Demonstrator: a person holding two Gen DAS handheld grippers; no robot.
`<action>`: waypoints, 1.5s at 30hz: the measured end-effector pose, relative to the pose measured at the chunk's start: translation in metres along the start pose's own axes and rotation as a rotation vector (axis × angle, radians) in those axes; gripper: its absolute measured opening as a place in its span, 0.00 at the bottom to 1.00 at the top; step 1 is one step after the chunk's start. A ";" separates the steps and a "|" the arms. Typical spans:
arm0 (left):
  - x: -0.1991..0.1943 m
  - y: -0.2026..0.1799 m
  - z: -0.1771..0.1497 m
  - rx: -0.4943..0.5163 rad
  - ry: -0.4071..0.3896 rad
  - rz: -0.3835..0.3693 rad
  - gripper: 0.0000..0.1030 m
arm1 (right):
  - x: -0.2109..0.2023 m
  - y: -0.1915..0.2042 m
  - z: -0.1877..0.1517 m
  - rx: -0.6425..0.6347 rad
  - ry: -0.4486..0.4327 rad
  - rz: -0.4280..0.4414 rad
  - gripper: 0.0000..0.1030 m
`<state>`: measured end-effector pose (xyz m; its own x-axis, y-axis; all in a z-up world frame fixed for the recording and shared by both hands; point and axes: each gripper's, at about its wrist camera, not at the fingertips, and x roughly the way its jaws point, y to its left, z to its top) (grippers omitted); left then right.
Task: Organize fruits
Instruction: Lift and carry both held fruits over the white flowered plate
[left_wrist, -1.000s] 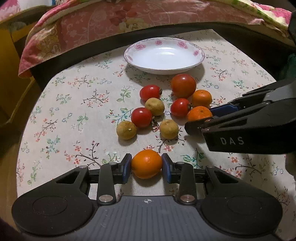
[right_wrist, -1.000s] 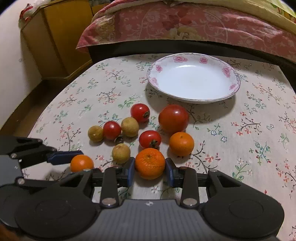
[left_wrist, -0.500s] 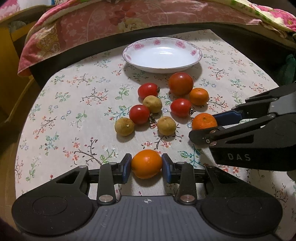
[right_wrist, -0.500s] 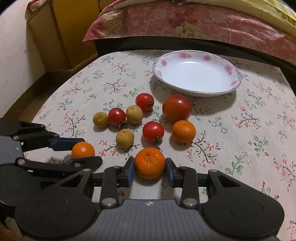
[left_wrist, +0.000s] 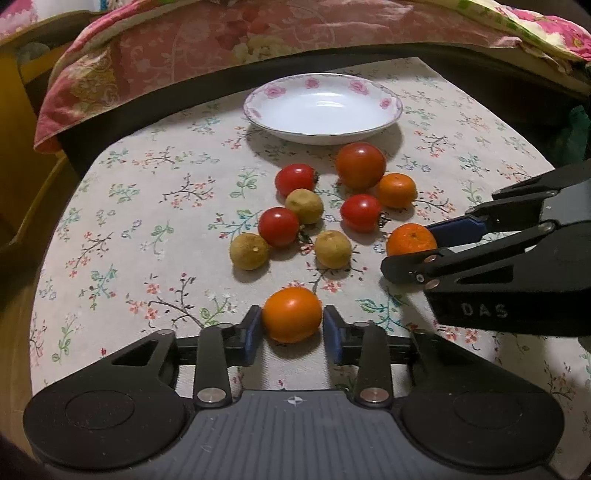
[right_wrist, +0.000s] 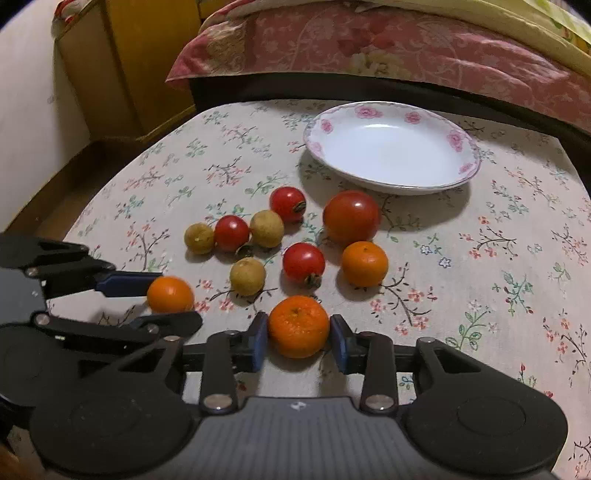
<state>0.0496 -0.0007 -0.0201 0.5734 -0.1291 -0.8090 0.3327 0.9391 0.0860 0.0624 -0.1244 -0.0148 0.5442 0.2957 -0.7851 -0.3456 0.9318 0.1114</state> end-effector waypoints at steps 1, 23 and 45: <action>0.000 -0.001 0.000 0.007 0.001 0.004 0.41 | 0.000 0.001 0.000 -0.006 0.000 -0.008 0.28; -0.043 -0.004 0.016 -0.039 -0.089 -0.098 0.40 | -0.059 0.020 -0.011 0.070 0.006 -0.159 0.28; -0.043 0.016 0.081 -0.130 -0.135 -0.145 0.39 | -0.083 0.003 0.050 0.109 -0.102 -0.190 0.28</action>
<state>0.0903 -0.0058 0.0631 0.6241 -0.2990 -0.7219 0.3246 0.9396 -0.1086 0.0549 -0.1355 0.0812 0.6677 0.1275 -0.7335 -0.1478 0.9883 0.0373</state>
